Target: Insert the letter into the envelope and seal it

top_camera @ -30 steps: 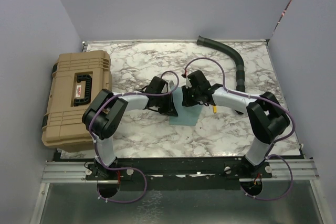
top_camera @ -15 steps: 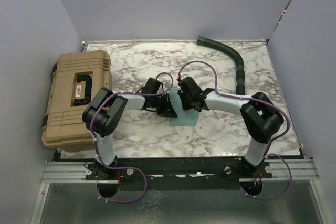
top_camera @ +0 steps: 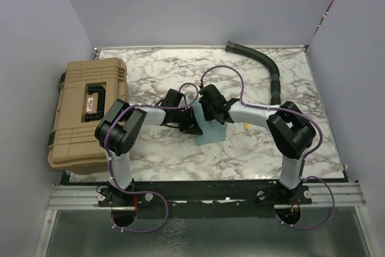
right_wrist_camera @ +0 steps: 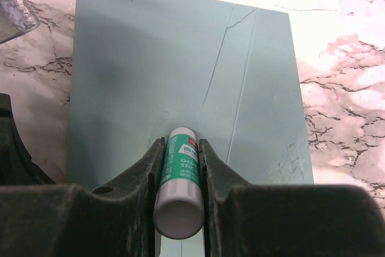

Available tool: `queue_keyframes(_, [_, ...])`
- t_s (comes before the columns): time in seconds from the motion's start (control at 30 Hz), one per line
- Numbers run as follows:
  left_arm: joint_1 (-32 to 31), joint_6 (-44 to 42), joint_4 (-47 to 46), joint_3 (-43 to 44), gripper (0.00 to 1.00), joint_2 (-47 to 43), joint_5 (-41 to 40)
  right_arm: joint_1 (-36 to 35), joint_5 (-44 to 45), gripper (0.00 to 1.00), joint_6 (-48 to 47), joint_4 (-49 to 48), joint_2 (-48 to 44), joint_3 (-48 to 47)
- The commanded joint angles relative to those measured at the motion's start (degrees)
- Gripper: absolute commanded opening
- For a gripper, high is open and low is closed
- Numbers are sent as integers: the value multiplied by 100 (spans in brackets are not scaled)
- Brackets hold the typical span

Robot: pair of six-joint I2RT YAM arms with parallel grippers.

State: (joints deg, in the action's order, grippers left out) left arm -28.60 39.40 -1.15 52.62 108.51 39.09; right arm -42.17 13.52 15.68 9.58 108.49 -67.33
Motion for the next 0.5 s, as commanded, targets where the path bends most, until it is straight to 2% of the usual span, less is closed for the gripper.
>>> queue_keyframes(0.0, [185, -248, 826, -218, 0, 466, -905, -1, 2, 1, 135, 4, 67, 234])
queue_keyframes(0.23, [432, 952, 160, -372, 0, 469, -1158, -316, -250, 1, 129, 236, -292, 730])
queue_keyframes(0.47, [469, 1404, 26, -517, 0, 478, -1575, -456, -332, 1, 189, 425, -451, 926])
